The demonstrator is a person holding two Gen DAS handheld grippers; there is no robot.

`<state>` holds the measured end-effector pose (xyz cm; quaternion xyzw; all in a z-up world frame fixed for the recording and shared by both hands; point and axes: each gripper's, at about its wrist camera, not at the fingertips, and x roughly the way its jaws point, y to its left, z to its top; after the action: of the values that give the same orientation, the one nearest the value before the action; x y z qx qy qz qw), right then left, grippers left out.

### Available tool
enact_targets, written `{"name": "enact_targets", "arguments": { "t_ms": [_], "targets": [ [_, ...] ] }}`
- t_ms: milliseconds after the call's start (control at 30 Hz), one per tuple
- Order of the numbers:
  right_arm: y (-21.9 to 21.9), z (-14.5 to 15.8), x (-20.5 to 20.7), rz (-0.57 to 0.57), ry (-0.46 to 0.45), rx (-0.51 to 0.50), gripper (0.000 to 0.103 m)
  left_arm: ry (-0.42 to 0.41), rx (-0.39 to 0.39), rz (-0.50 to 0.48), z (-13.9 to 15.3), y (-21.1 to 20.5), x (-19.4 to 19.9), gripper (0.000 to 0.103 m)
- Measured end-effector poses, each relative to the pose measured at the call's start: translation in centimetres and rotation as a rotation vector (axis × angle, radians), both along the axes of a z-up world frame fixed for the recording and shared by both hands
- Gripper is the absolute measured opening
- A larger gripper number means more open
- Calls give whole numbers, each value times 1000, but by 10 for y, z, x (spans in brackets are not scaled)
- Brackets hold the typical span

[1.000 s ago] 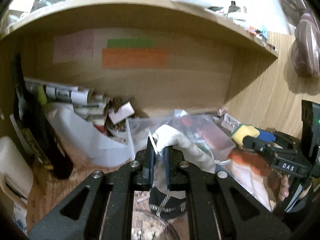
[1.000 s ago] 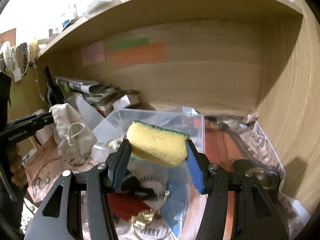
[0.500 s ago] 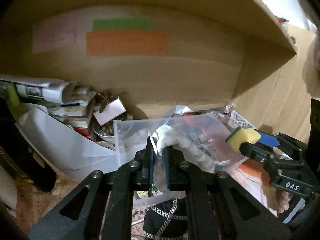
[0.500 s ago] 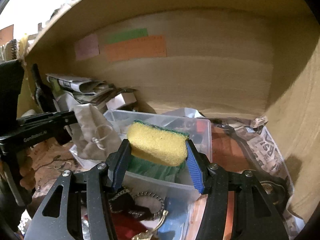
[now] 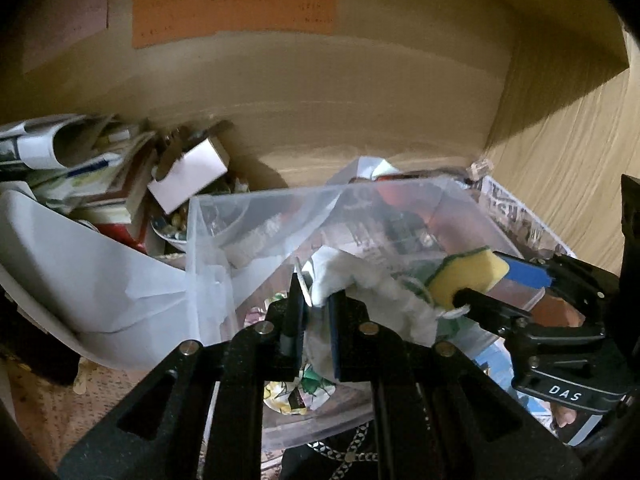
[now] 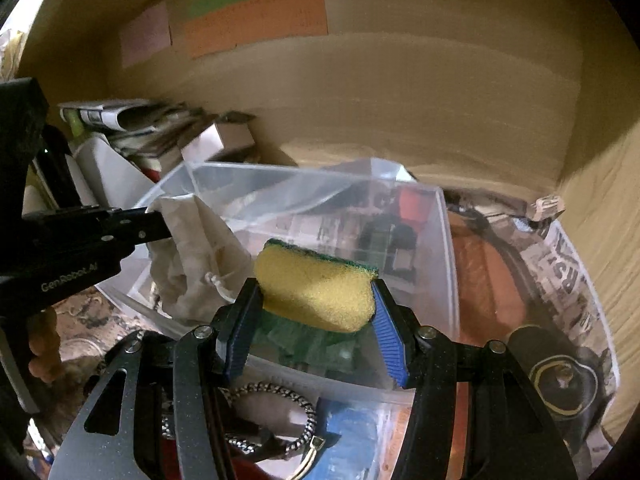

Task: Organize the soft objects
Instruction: 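Lower the white cloth into the box with the left tool while the right tool drops the sponge in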

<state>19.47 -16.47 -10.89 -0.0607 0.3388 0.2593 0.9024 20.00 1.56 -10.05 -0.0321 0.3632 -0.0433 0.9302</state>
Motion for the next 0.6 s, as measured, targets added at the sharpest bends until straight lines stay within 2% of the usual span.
{"name": "enact_targets", "arguments": {
  "t_ms": [100,167,200,300,433,600],
  "targets": [
    [2,-2,0,7,6,-15,53,34,9,-6,-6,-1,1,21],
    [3,-2,0,1,2,-24,55,52,6,-3,-9,0,1,41],
    [2,-2,0,4,5,-23,58,55,2,2,-10,1,-1,44],
    [1,-1,0,3,7,-21,66,53,-11,-3,-8,4,-7,48],
    [-1,7,-8,8,-21,-17,69,36,-23,-9,1,6,-19,53],
    [-9,24,-27,11,-67,11,70,-27,-31,-4,22,13,-43,63]
  ]
}}
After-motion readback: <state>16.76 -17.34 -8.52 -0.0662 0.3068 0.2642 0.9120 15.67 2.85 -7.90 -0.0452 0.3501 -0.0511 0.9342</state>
